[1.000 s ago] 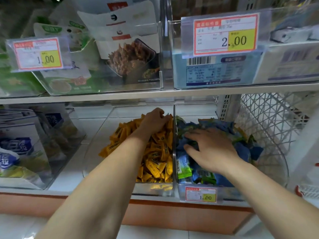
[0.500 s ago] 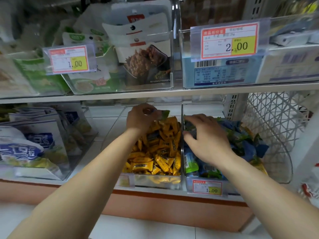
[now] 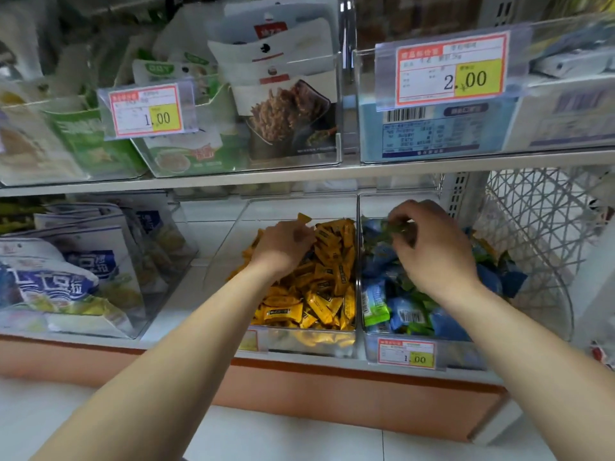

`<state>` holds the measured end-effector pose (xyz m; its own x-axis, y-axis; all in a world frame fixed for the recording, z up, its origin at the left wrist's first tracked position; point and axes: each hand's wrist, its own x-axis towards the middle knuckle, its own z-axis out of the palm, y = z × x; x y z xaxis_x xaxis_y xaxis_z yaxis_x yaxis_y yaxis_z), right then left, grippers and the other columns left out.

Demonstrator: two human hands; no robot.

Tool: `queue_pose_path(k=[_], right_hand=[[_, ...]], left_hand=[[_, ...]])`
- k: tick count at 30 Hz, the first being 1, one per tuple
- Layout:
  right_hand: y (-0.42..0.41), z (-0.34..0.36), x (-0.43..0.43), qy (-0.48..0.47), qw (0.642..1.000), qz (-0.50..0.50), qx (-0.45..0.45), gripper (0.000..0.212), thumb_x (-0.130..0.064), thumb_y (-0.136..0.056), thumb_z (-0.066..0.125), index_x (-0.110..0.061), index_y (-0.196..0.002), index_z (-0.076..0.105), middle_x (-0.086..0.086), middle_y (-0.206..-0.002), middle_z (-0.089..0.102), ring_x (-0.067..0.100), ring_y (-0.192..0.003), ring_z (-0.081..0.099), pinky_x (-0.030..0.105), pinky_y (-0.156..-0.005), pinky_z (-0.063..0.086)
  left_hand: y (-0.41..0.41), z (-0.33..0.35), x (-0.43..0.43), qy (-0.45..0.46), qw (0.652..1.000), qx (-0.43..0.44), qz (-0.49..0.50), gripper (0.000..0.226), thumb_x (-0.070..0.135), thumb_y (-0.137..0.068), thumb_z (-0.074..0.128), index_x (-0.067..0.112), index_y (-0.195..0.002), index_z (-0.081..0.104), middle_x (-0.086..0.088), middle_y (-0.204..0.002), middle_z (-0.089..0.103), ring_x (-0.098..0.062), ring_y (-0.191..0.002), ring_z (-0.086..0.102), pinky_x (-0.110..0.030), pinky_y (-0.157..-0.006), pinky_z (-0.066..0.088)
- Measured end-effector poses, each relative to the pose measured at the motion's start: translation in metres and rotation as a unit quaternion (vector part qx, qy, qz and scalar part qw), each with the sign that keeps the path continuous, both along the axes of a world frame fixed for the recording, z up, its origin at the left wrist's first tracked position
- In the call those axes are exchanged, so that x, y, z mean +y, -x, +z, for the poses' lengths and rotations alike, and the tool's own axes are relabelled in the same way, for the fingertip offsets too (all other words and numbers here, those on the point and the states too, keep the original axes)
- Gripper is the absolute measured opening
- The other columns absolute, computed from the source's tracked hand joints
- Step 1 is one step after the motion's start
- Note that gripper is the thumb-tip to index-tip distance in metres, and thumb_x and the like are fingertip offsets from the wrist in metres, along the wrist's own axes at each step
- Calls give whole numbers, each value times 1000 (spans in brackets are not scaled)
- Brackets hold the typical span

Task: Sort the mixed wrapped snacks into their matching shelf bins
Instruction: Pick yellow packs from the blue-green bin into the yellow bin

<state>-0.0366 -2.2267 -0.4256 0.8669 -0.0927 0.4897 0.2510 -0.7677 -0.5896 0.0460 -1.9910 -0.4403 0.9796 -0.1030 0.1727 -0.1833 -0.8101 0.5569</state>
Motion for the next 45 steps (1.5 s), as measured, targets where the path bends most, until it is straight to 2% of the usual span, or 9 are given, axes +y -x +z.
queue_pose_path(k=[5,13,18,22,25,30,36,40,45], right_hand=[[-1,-10,-9,156,973,8,173,27,-50,-93,55,-33,-112,64,-8,-117,59,18,-105,56,38,-82,52],[2,-10,-6,214,954,-5,211,52,-63,-93,39,-35,-132,56,-10,-144,49,22,-131,44,38,-100,44],[7,-7,2,242,962,-43,120,44,-53,-94,45,-29,-127,59,-5,-135,52,25,-125,42,40,-99,37],[12,3,19,106,992,63,-1,48,-36,-92,57,-28,-139,51,-5,-136,54,18,-126,44,32,-99,38],[18,10,40,-89,980,170,55,54,-39,-95,58,-34,-146,41,-17,-139,49,0,-128,41,19,-100,33],[23,11,51,-157,969,189,30,21,-31,-95,62,-39,-114,63,-24,-104,66,-7,-99,60,14,-79,48],[10,1,-2,49,998,21,-31,19,-21,-90,65,-27,-108,66,-5,-107,64,19,-97,61,33,-77,50],[5,-12,-4,245,955,-49,159,35,-47,-99,43,-31,-122,65,-4,-143,48,28,-129,44,42,-104,38],[17,-5,20,214,974,23,69,54,-58,-92,39,-31,-136,55,-2,-146,48,26,-132,42,47,-105,39]], left_hand=[[-23,-23,2,-232,971,54,-6,36,42,-98,54,22,-127,62,-6,-123,65,-26,-108,62,-39,-88,53],[-22,-24,14,-82,988,120,-48,46,36,-86,74,28,-130,60,4,-127,61,-21,-116,56,-30,-92,45],[-3,-10,21,-32,999,33,-28,18,38,-84,76,38,-100,66,10,-107,63,-15,-100,59,-31,-82,49],[27,22,22,161,986,-40,-17,20,34,-82,80,23,-97,73,8,-92,71,-6,-81,64,-22,-69,50],[59,39,7,317,947,-9,-40,18,29,-83,79,21,-97,70,6,-86,74,-5,-73,70,-17,-55,50],[89,34,-16,430,899,39,-71,10,29,-88,74,24,-96,71,2,-87,76,-14,-80,74,-29,-66,59],[81,-1,2,111,988,2,-109,15,29,-95,64,32,-109,68,17,-104,70,2,-97,64,-28,-87,55],[70,-23,-1,-64,969,99,-217,28,36,-93,66,33,-121,67,16,-122,65,-1,-111,58,-27,-95,48],[45,-26,11,-207,949,102,-216,56,57,-74,78,40,-126,61,14,-129,62,-13,-115,57,-37,-92,51]])
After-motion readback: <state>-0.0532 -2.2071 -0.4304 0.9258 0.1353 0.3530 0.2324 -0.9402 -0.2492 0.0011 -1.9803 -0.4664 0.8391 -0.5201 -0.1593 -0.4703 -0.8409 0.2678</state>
